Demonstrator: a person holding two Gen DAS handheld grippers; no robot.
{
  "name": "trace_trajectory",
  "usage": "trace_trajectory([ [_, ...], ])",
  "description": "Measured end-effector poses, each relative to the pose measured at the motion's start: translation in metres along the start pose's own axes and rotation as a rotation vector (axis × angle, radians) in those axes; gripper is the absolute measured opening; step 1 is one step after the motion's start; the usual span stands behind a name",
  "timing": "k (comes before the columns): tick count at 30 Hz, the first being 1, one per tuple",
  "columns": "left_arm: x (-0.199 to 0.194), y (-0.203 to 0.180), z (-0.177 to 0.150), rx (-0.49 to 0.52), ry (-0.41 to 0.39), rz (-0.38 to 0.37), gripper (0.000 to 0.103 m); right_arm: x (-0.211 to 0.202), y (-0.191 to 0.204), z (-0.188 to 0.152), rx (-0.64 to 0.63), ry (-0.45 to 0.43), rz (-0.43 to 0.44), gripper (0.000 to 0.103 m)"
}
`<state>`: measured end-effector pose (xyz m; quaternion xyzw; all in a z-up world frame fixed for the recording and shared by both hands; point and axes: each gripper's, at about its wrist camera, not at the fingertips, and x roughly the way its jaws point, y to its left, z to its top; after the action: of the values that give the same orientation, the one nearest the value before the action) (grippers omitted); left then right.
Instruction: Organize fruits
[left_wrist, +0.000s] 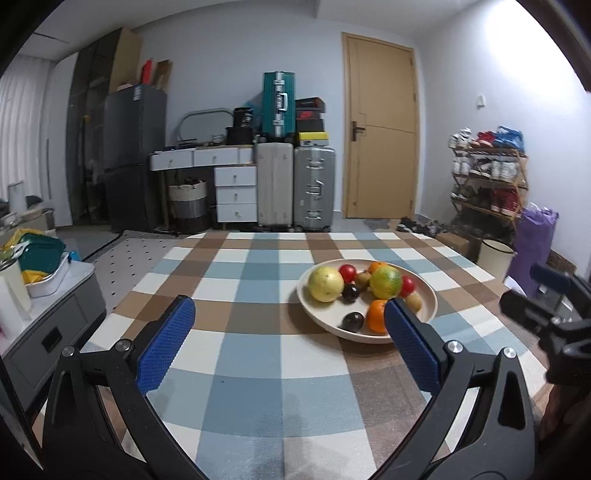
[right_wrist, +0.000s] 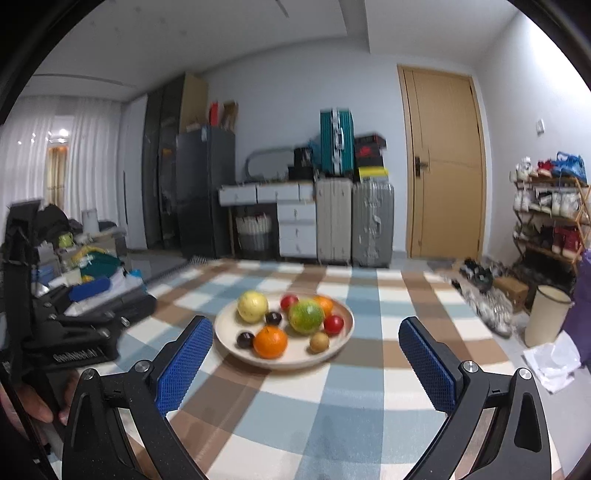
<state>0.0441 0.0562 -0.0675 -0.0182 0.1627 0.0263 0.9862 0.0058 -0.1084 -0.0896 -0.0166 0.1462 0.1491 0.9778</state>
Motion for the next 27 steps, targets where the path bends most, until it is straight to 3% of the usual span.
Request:
trace_trajectory([
  [27, -0.0034, -0.0056, 0.0001, 0.025, -0.009, 0.0, 0.102, 0.0034, -0.0009, -0.0023, -0.004, 0.007, -0.003, 0.103],
])
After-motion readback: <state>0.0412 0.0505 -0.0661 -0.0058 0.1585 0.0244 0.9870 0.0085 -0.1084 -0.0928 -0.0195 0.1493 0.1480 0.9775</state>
